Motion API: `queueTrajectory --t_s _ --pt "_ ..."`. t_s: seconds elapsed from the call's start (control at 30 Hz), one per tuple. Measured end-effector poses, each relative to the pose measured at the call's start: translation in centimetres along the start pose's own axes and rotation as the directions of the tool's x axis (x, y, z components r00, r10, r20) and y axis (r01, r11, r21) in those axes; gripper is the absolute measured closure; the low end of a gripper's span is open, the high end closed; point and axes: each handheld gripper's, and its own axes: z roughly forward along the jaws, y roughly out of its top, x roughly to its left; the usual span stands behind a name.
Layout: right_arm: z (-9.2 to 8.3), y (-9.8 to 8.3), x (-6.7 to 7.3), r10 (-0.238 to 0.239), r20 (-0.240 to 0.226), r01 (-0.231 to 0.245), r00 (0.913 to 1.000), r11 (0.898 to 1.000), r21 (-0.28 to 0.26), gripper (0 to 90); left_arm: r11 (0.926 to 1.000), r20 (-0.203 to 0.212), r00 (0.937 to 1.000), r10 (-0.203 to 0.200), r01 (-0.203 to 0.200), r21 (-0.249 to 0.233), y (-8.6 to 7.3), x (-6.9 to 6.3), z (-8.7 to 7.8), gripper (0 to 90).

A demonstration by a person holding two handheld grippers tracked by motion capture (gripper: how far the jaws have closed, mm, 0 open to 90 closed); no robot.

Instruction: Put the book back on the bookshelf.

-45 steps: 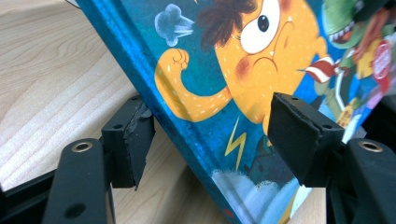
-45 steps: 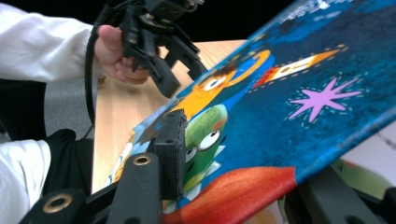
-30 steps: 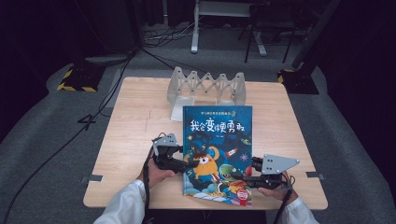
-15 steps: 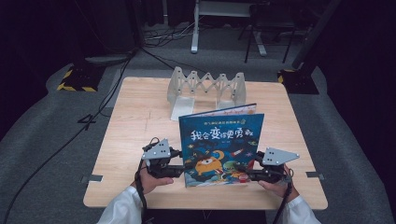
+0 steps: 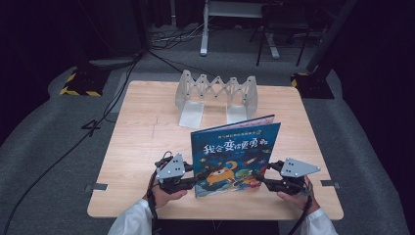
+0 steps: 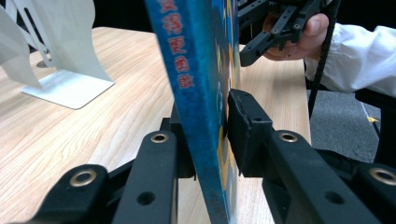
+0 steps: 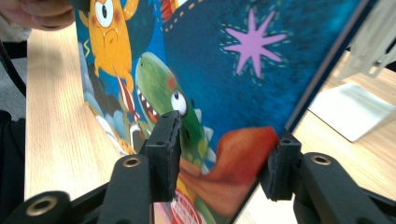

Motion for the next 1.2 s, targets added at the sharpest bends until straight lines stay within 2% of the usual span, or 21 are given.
queueTrajectory --t_s 0.03,0.1,0.17,0.23,0.27,0.3,0.33,0.43,0.5,0.53,0.6,0.67,0.73,0.83,1.0,1.2 --pt "0.0 0.0 0.0 0.0 0.0 0.0 1.0 1.0 0.0 53.5 1.0 0.0 1.0 0.0 0.0 0.0 0.0 0.0 0.0 75.2" --pt "-1.1 -0.3 -0.7 0.029 -0.004 -0.029 0.9996 1.0 -0.01 51.7 1.0 0.003 1.0 0.009 -0.009 -0.003 0.1 -0.2 0.0 77.1" --pt "-2.1 -0.3 -1.2 0.072 0.021 -0.071 0.9972 0.996 -0.047 50.1 0.9999 0.008 0.9999 0.013 -0.013 -0.004 0.2 -0.2 0.2 78.5" --pt "-3.1 0.0 -1.8 0.117 0.023 -0.115 0.9928 0.989 -0.095 47.9 0.9998 0.018 0.9997 0.017 -0.017 -0.006 0.2 -0.1 0.3 79.7" --pt "-3.3 0.4 -2.2 0.144 0.027 -0.14 0.9893 0.984 -0.11 43.8 0.9997 0.018 0.9995 0.025 -0.025 -0.006 0.3 -0.1 0.3 80.1" --pt "-3.3 0.4 -2.2 0.144 0.027 -0.14 0.9893 0.984 -0.11 43.8 0.9997 0.018 0.9995 0.025 -0.025 -0.006 0.3 -0.1 0.3 80.4" --pt "-3.0 0.9 -2.4 0.159 0.053 -0.152 0.9859 0.982 -0.111 36.8 0.9995 0.014 0.9995 0.03 -0.03 -0.002 0.4 -0.2 0.5 80.7" --pt "-1.6 1.3 -2.4 0.138 0.074 -0.134 0.9876 0.989 -0.065 33.9 0.9992 0.012 0.9992 0.039 -0.039 -0.003 0.5 -0.2 0.9 81.6" --pt "-0.3 1.4 -2.4 0.129 0.108 -0.127 0.9859 0.992 -0.019 32.9 0.9992 0.005 0.9992 0.04 -0.04 -0.003 0.6 -0.2 1.3 81.9" --pt "-0.3 1.4 -2.4 0.129 0.108 -0.127 0.9859 0.992 -0.019 32.9 0.9992 0.005 0.9992 0.04 -0.04 -0.003 0.6 -0.2 1.3 82.0" --pt "0.7 1.5 -2.6 0.138 0.099 -0.138 0.9855 0.99 -0.004 34.2 0.9993 0.001 0.9993 0.038 -0.038 -0.005 0.7 0.1 1.7 82.2" --pt "1.4 1.6 -2.4 0.125 0.097 -0.126 0.9875 0.992 0.008 35.6 0.9994 -0.007 0.9994 0.033 -0.033 -0.009 0.8 0.3 2.0 82.1" --pt "2.0 1.9 -2.2 0.111 0.142 -0.117 0.9835 0.993 0.029 31.7 0.9997 -0.012 0.9998 0.017 -0.017 -0.017 0.8 0.6 2.1 82.0" --pt "2.1 2.1 -2.3 0.131 0.148 -0.137 0.9803 0.99 0.033 33.8 0.9997 -0.034 0.9994 0.004 -0.005 -0.024 0.8 0.8 2.1 80.2" --pt "2.1 1.8 -2.1 0.126 0.154 -0.13 0.9801 0.991 0.016 34.2 0.9994 -0.033 0.9994 0.012 -0.013 -0.031 1.0 0.7 2.3 79.9" --pt "1.9 1.6 -2.0 0.132 0.16 -0.134 0.9782 0.991 0.001 34.3 0.9985 -0.013 0.9999 0.008 -0.009 -0.055 1.2 0.9 2.5 80.4"
